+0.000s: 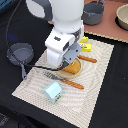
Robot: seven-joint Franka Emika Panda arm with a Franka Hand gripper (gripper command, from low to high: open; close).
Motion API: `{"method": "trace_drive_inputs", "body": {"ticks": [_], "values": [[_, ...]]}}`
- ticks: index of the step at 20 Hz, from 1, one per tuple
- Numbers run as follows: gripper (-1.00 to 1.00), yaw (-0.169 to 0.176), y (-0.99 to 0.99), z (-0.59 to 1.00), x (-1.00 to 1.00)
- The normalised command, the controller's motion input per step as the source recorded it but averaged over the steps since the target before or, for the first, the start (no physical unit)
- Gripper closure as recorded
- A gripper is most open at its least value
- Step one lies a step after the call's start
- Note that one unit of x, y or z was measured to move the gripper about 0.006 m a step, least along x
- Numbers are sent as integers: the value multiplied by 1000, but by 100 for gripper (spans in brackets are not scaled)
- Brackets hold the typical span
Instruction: Interact with the objects in diverse but meaningful ways.
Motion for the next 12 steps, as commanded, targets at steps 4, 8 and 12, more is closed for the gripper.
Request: {"method": "trace_drive_inputs", "body": {"ticks": [4, 8, 12], "values": [[-100, 0, -64, 30, 391], [-100, 0, -51, 66, 395], [-100, 0, -66, -21, 283]]}}
